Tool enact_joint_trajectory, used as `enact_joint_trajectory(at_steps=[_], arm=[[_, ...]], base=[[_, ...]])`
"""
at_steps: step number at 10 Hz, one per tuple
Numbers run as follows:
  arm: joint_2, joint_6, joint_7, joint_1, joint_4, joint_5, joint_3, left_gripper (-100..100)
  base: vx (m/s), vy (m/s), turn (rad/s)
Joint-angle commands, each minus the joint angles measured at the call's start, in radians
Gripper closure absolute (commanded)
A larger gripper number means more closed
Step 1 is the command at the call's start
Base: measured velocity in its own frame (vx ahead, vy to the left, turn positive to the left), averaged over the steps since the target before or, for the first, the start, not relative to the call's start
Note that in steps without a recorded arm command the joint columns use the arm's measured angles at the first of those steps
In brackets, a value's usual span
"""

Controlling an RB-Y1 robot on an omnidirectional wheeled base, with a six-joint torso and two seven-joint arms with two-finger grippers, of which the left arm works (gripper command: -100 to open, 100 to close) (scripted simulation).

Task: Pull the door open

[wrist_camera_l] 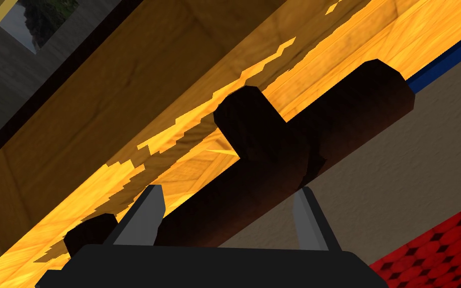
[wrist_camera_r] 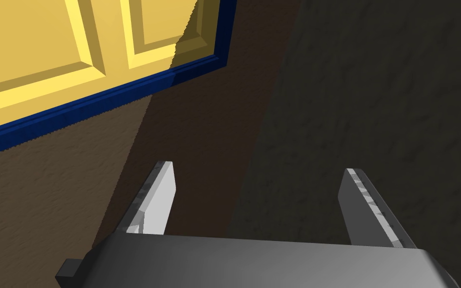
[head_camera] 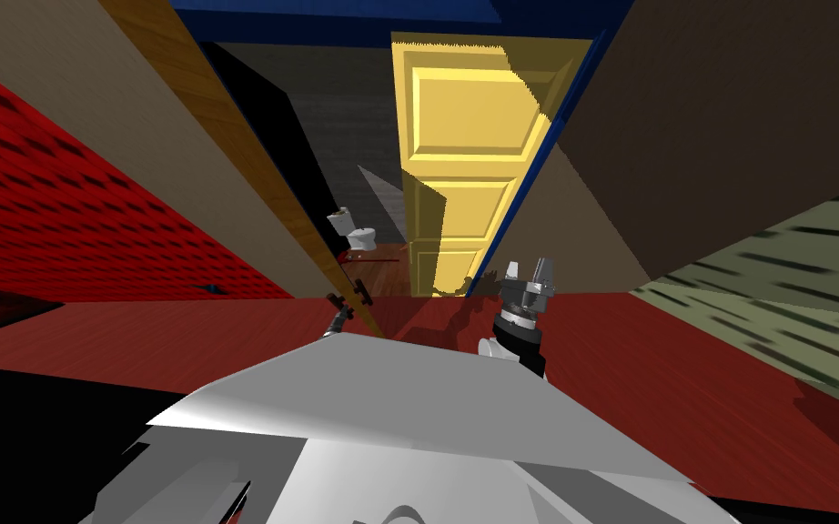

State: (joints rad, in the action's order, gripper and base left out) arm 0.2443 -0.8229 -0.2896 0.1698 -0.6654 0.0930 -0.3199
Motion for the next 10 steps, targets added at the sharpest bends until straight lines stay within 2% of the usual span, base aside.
enact_joint_trajectory(at_steps=[1, 10], arm=[[-0.006, 0.004, 0.030, -0.014, -0.002, -0.007, 0.004, 100], [-0.005, 0.004, 0.044, -0.016, -0.001, -0.011, 0.009, 100]], base=[[-0.007, 0.009, 0.004], [-0.005, 0.005, -0.003]])
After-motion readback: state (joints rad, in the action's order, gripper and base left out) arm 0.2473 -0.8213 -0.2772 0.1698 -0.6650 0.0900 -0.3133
